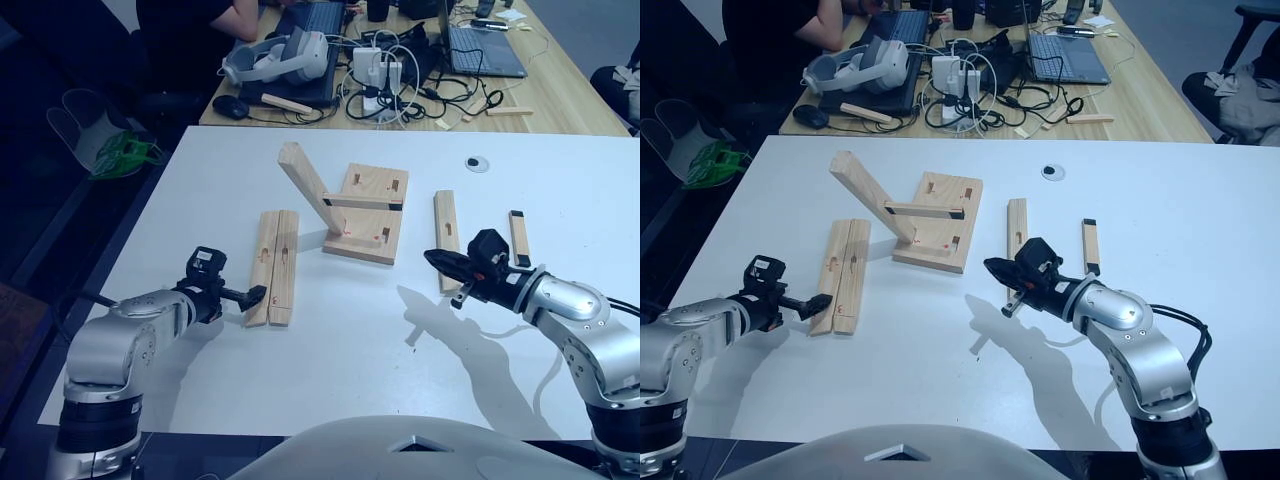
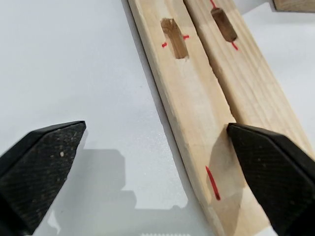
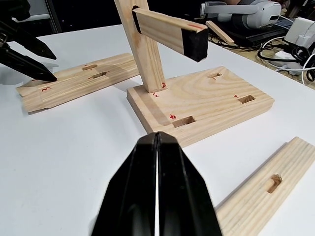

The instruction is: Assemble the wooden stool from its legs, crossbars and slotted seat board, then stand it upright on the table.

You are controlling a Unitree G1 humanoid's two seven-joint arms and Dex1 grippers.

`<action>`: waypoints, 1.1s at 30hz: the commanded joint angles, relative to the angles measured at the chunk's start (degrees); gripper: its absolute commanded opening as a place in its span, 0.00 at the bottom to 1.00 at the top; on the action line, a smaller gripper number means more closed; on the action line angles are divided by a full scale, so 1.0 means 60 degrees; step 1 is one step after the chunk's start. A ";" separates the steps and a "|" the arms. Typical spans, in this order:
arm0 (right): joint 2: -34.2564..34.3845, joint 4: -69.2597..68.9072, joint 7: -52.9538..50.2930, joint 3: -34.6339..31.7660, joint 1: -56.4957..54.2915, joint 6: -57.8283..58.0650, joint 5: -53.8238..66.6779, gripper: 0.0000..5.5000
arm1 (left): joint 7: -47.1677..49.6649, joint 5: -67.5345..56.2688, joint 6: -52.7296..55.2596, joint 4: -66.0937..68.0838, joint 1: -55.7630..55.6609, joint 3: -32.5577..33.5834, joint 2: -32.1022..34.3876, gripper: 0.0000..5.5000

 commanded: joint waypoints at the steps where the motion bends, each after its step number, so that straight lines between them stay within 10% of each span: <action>1: -0.0064 0.0145 -0.0022 0.0091 -0.0202 -0.0125 -0.0071 0.00 | -0.0035 0.0214 0.0077 0.0223 0.0271 -0.0320 0.0166 0.98; 33: -0.0014 0.0495 -0.0129 0.0085 -0.0405 -0.0327 -0.0037 0.00 | -0.0099 0.1031 -0.1483 0.1617 -0.0088 -0.0220 -0.0474 0.98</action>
